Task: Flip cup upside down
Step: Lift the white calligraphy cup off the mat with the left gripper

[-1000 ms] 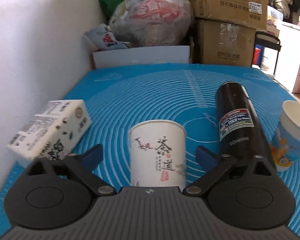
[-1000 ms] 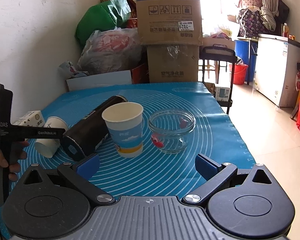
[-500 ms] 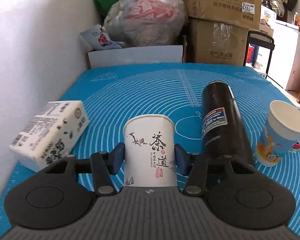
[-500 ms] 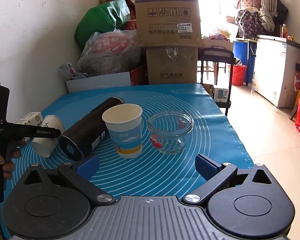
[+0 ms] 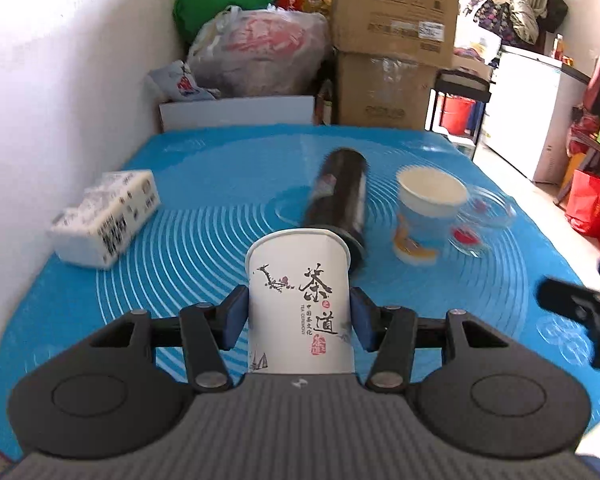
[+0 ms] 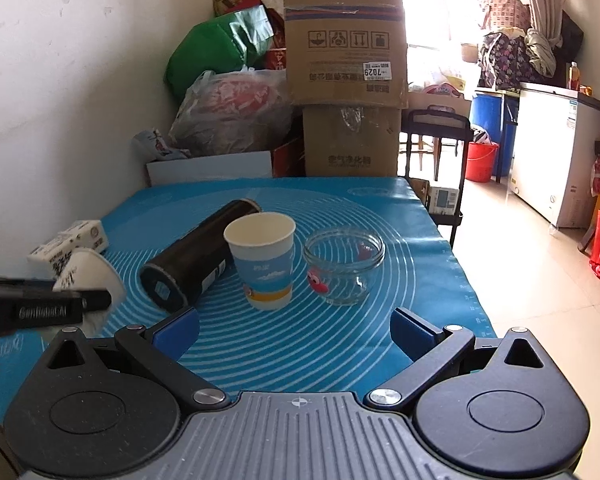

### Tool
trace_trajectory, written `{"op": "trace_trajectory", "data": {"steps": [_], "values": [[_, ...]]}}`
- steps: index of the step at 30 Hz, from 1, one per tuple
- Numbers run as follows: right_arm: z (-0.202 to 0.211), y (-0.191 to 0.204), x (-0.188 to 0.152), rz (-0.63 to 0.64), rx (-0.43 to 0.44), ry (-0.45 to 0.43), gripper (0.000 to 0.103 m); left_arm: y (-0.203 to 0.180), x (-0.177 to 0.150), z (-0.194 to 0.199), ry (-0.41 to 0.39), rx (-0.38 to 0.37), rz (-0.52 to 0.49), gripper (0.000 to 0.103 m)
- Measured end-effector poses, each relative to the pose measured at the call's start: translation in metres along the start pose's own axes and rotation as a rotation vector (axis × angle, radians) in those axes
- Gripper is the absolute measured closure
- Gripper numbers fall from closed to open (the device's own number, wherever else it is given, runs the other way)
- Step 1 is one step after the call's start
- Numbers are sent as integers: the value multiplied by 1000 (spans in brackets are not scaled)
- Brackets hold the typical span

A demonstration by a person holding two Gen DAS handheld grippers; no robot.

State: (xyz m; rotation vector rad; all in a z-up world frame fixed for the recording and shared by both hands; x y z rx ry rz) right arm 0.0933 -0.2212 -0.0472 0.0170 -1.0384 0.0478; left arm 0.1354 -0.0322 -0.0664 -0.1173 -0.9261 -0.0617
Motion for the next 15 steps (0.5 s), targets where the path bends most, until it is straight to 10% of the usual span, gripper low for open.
{"op": "trace_trajectory", "data": {"steps": [15], "values": [[13, -2, -20, 6, 6, 43, 0, -3, -40, -10, 67, 35, 6, 41]]}}
Point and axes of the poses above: each gripper's, at about its wrist camera, not at the fingertips, and z roughly against the way its jaws point, y to its left, x to its top, the point moved 10 cm from there along -z, roughly the way its jaws point, and after that the axes turned 6 degrees about z, right-handed, at the moved point
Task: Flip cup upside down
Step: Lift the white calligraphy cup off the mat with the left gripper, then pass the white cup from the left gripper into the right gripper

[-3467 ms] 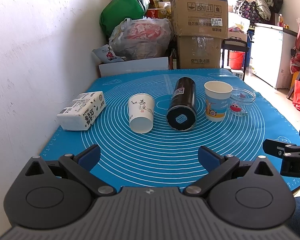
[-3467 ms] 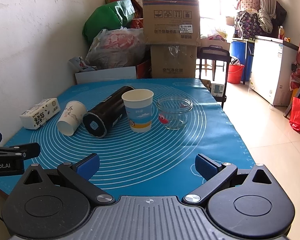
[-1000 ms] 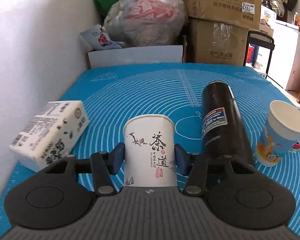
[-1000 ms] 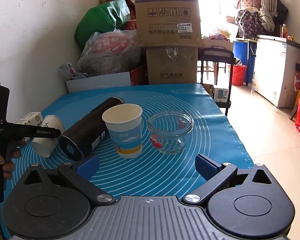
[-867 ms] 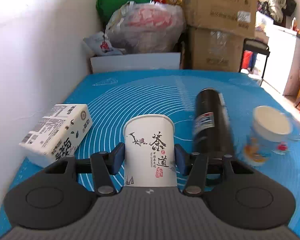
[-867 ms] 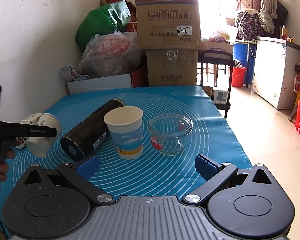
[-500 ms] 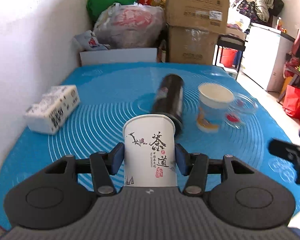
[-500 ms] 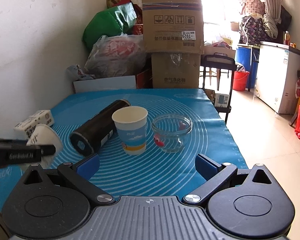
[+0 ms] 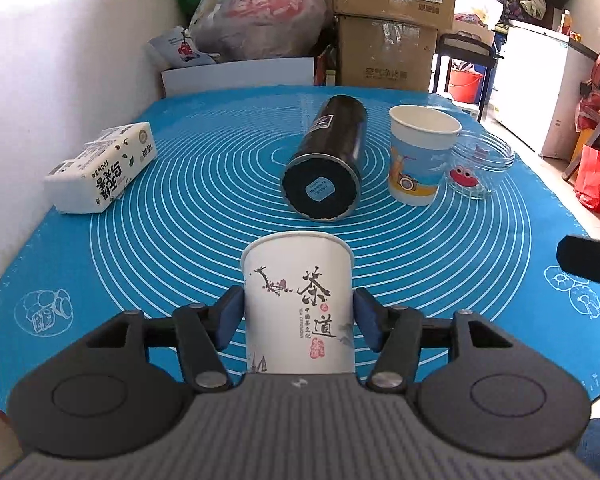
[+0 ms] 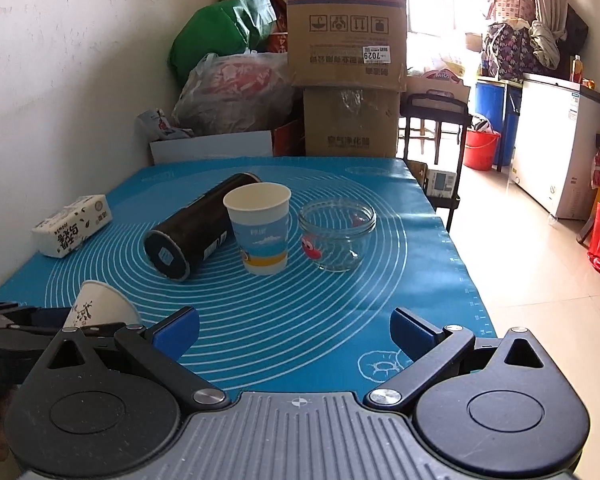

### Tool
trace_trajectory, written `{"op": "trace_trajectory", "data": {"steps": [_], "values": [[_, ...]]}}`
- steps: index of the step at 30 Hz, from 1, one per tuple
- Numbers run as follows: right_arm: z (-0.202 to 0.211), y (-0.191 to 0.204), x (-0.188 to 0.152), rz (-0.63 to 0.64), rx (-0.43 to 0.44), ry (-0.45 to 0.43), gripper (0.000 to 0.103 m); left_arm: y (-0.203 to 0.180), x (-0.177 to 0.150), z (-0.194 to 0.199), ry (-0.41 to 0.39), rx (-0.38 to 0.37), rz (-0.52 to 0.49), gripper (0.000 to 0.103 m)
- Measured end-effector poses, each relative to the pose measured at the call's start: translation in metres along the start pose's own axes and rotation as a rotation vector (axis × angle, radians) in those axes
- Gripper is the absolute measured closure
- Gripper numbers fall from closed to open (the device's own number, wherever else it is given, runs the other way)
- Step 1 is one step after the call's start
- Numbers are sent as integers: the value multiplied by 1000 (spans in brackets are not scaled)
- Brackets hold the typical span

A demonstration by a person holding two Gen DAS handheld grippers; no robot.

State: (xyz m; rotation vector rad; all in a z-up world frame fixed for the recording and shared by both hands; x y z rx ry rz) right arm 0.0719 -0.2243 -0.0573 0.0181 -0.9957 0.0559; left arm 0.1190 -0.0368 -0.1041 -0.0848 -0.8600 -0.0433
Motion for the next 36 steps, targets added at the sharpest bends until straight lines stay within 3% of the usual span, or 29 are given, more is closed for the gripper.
{"op": "trace_trajectory", "data": {"steps": [1, 3, 4, 25, 30, 36], "values": [[0, 1, 0, -1, 2, 0, 0, 1, 0, 0, 3, 2, 2, 40], [0, 2, 0, 1, 5, 1, 0, 3, -1, 0, 11, 13, 12, 25], [0, 2, -1, 4, 6, 3, 0, 4, -1, 1, 7, 15, 19, 23], [1, 14, 6, 64, 20, 9, 0, 3, 11, 16, -48, 11, -26, 6], [2, 29, 24, 234, -4, 6, 0, 13, 26, 37, -97, -1, -1, 0], [-4, 71, 44, 642, -47, 33, 0, 45, 41, 61, -158, 34, 57, 0]]}}
Point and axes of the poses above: each gripper's, at about its wrist camera, not at the fingertips, and z roughly against the way its jaws point, y to its left, x to its top, the point moved 10 cm from there along -z, roughly the way its jaws point, and after that the axes turned 6 degrees about z, right-handed, at the moved point
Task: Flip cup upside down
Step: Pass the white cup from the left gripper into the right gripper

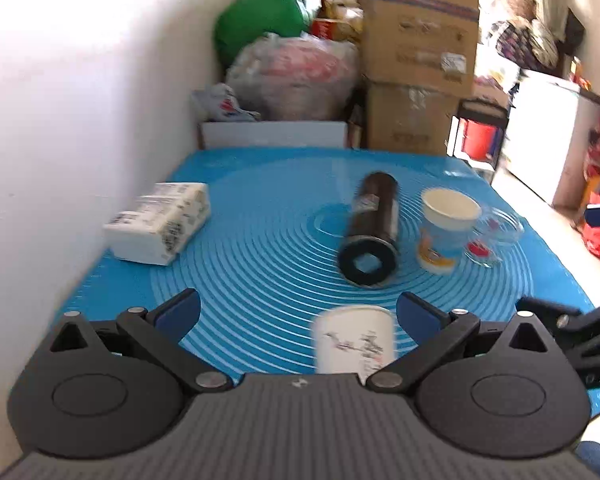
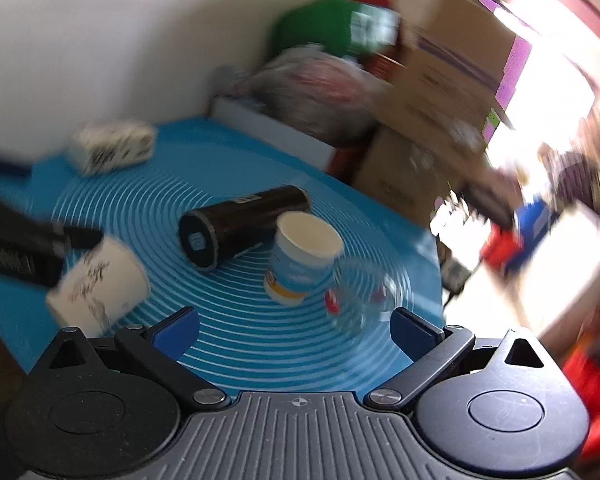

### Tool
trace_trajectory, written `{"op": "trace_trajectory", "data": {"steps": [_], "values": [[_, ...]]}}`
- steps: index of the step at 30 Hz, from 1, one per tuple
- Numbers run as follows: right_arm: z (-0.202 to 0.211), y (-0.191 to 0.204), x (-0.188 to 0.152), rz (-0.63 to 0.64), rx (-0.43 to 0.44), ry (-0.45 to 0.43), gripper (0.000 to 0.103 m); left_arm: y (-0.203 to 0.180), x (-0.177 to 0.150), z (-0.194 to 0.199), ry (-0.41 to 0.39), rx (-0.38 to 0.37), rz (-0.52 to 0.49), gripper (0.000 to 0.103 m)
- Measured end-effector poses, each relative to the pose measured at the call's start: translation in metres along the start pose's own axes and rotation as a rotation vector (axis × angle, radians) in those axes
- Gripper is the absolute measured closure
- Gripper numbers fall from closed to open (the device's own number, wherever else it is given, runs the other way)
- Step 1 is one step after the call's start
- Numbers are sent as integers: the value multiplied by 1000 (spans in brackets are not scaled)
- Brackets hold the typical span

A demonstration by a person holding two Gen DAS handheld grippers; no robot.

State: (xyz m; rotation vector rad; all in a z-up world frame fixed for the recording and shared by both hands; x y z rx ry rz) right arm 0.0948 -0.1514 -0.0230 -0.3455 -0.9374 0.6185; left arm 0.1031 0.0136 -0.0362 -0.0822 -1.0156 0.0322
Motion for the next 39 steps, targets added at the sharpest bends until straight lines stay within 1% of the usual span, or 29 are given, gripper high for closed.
{"op": "trace_trajectory", "data": {"steps": [3, 5, 10, 13, 16, 18, 20, 25, 27, 29, 30, 32, 34, 36, 37, 38, 39], "values": [[-3, 20, 23, 247, -34, -8, 0, 21, 4, 4, -22, 39, 21, 0], [-5, 38, 34, 417, -28, -6, 0, 34, 5, 4, -32, 71, 31, 0], [-10, 89, 46, 845, -53, -15, 0, 64, 0, 5, -36, 111, 77, 0], [-14, 119, 42, 1086, -66, -28, 0, 76, -6, 6, -35, 134, 86, 0], [-18, 144, 31, 1344, -106, -54, 0, 86, -10, 6, -34, 150, 96, 0], [-20, 157, 23, 1500, -135, -73, 0, 91, -12, 6, -33, 156, 101, 0], [-22, 165, 15, 1629, -146, -83, 0, 95, -14, 4, -28, 160, 109, 0], [-34, 185, 2, 1857, -153, -81, 1, 103, -20, 2, -14, 160, 130, 0], [-38, 193, -4, 1936, -145, -90, 1, 106, -22, 3, -13, 161, 136, 0], [-41, 199, -11, 2005, -122, -81, 2, 109, -24, 3, -10, 167, 139, 0], [-44, 201, -13, 2022, -112, -61, 1, 111, -25, 2, -2, 185, 125, 0], [-50, 204, -16, 2071, -97, -39, 3, 115, -29, 0, 1, 206, 112, 0], [-56, 203, -18, 2120, -94, -23, 6, 119, -31, 0, 8, 200, 128, 0], [-60, 203, -23, 2130, -60, -1, 9, 124, -31, 0, 7, 195, 150, 0], [-61, 204, -25, 2122, -33, 20, 12, 126, -31, 0, 4, 199, 153, 0], [-61, 205, -27, 2115, -14, 36, 18, 129, -30, 1, 1, 205, 155, 0], [-63, 208, -25, 2111, -12, 35, 18, 130, -30, 1, 0, 211, 155, 0]]}}
Point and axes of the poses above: each gripper's, at about its wrist camera, not at the fingertips, and z roughly against the way its jaws point, y to its left, x to its top, the point moved 10 cm from there along -z, roughly the way its jaws point, and after that the axes turned 6 degrees about z, right-handed, at the moved point
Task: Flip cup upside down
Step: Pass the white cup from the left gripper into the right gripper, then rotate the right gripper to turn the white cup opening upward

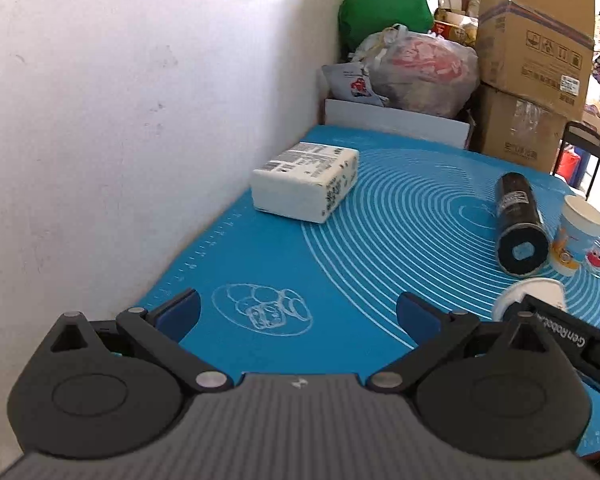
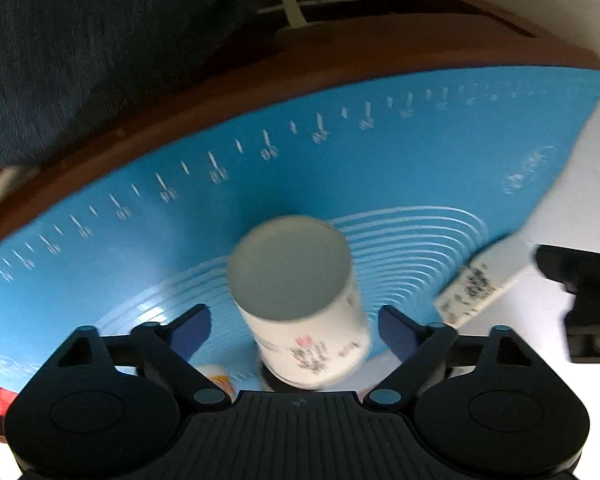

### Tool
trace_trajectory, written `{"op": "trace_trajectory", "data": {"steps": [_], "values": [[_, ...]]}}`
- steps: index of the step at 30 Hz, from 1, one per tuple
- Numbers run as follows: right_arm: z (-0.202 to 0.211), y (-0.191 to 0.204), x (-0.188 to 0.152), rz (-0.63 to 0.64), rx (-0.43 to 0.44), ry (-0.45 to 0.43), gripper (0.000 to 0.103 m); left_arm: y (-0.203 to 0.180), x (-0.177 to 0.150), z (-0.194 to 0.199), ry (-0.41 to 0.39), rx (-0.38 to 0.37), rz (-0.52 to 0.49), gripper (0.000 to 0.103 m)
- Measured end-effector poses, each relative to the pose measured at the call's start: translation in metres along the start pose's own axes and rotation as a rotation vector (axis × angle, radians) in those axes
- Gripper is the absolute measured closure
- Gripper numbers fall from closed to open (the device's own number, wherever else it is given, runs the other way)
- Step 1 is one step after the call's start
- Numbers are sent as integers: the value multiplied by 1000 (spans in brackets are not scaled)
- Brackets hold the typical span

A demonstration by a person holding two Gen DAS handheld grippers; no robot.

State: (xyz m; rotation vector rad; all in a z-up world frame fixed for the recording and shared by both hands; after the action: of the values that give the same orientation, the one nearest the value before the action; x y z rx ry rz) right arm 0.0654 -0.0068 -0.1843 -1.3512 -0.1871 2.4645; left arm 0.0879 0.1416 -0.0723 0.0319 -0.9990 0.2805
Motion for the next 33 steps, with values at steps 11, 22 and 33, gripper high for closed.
{"op": "trace_trajectory", "data": {"steps": [11, 22, 33], "values": [[1, -26, -22, -289, -13, -22, 50, 0, 1, -5, 12, -7, 8, 0], [14, -37, -118, -1218, 45, -106, 52, -20, 11, -6, -7, -45, -20, 0], [-4, 46, -177, -2203, 127, -185, 52, -57, 18, -9, -25, -98, -56, 0]]}}
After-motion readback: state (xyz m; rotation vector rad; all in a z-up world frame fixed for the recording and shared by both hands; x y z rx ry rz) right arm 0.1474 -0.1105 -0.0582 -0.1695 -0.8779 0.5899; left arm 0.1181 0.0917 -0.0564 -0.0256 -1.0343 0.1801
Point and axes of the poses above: each gripper's, at about its wrist camera, not at the fingertips, and z roughly against the way its jaws point, y to its left, x to its top, the point moved 10 cm from there along -z, roughly the way its jaws point, and after that the axes turned 6 degrees about z, right-handed, at the moved point
